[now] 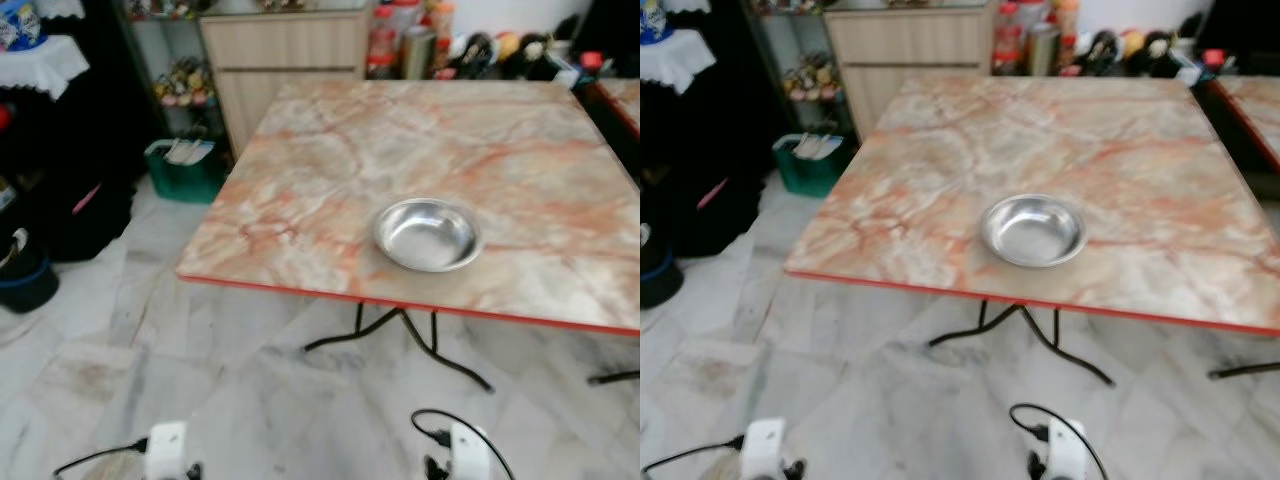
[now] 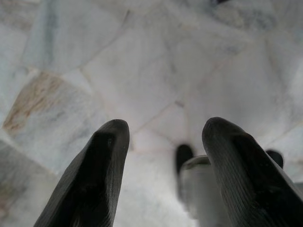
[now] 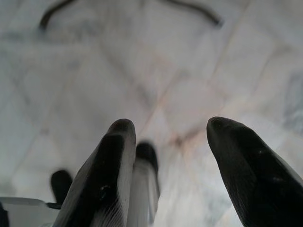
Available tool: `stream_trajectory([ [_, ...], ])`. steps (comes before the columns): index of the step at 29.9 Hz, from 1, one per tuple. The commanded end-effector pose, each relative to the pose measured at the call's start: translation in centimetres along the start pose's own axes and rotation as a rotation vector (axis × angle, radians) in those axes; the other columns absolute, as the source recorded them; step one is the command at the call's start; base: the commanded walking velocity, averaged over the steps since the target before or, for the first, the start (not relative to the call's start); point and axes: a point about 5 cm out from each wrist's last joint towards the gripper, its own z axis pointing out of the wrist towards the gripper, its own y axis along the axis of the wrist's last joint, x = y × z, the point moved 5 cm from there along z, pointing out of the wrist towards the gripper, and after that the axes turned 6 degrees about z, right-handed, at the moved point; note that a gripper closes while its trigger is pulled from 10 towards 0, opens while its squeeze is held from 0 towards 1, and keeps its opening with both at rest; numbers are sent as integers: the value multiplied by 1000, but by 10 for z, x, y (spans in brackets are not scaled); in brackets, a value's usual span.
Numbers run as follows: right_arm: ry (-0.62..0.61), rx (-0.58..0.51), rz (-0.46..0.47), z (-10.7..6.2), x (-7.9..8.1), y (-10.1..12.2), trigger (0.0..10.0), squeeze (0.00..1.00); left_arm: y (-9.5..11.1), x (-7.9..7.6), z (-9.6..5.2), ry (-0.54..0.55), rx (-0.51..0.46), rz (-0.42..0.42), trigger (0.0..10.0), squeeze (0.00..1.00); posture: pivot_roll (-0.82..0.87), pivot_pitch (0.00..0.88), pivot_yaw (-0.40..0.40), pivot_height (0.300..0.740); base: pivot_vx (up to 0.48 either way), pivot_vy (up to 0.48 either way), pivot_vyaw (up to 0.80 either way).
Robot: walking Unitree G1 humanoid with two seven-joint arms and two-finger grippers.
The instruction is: Setting the table
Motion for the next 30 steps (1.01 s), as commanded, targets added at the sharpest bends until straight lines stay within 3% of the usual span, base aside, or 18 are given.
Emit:
stream_trajectory([
  [1,31,6,20,0,16,-4,10000,0,-10,15,-2,33,28,3,10000,0,-47,69,36,740,0,-446,0],
  [8,9,24,32,0,11,-6,10000,0,-8,11,-2,25,19,4,10000,0,-47,83,32,740,0,-477,0],
  [12,18,23,19,0,11,-5,10000,0,-6,11,-1,24,14,3,10000,0,-49,88,32,740,0,-480,-623],
  [30,16,7,27,1,12,-2,10000,0,-1,3,0,11,2,29,10000,0,-58,113,35,740,0,-463,0],
])
